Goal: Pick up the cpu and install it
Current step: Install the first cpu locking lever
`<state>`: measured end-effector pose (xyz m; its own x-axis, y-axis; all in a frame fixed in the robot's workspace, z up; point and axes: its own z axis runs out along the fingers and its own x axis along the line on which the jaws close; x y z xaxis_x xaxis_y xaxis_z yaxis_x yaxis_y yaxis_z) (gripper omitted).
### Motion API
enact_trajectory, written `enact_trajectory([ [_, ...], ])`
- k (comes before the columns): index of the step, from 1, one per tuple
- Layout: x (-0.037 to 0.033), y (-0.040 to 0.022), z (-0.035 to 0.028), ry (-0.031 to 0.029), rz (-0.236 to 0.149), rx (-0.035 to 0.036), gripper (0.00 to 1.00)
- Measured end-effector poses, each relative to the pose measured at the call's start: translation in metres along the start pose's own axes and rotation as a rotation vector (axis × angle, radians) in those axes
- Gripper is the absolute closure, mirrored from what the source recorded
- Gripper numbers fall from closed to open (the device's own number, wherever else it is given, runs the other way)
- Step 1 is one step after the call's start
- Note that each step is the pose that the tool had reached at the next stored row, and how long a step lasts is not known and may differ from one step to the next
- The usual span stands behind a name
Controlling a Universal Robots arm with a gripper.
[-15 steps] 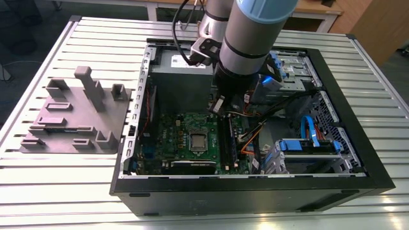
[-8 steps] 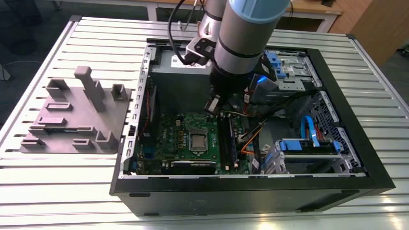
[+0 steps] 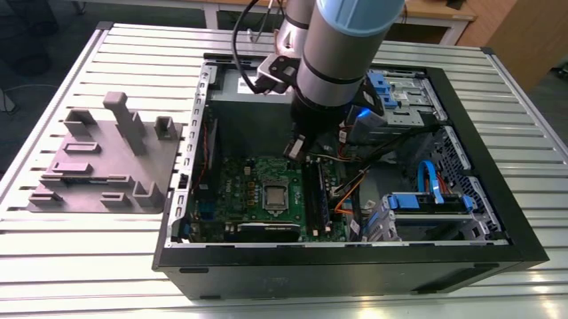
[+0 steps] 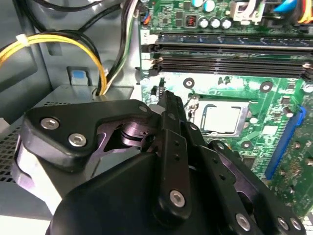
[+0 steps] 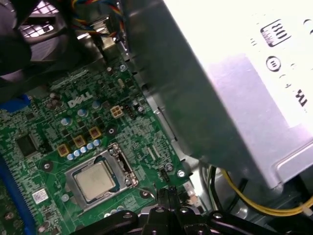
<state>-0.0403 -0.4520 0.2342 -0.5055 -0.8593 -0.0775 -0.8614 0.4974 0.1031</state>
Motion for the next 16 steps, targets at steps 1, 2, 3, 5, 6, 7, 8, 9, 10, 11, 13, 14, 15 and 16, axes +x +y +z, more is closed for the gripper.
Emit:
enact_trajectory([
  [1,0.0012,-0.0007,-0.0002,0.0001,-0.001,0.0000,0.90],
  [2,0.0021,-0.0012,-0.0003,0.0004,-0.003,-0.0001,0.90],
  [3,0.0028,-0.0014,-0.0004,0.0006,-0.005,-0.0003,0.90],
  [5,0.0038,-0.0008,-0.0004,0.0013,-0.013,-0.0009,0.90],
  [6,0.0042,-0.0001,-0.0004,0.0019,-0.018,-0.0014,0.90],
  [7,0.0047,0.0007,-0.0003,0.0027,-0.026,-0.0020,0.90],
  [8,0.0052,0.0013,-0.0003,0.0036,-0.034,-0.0026,0.90],
  [9,0.0057,0.0019,-0.0003,0.0044,-0.041,-0.0032,0.90],
  [10,0.0061,0.0024,-0.0003,0.0051,-0.048,-0.0035,0.90],
  [11,0.0065,0.0029,-0.0003,0.0055,-0.054,-0.0038,0.90],
  [13,0.0072,0.0039,-0.0003,0.0067,-0.068,-0.0045,0.90],
  [14,0.0075,0.0044,-0.0004,0.0075,-0.076,-0.0049,0.90],
  [15,0.0077,0.0048,-0.0005,0.0082,-0.084,-0.0055,0.90],
  [16,0.0079,0.0050,-0.0006,0.0088,-0.093,-0.0060,0.90],
])
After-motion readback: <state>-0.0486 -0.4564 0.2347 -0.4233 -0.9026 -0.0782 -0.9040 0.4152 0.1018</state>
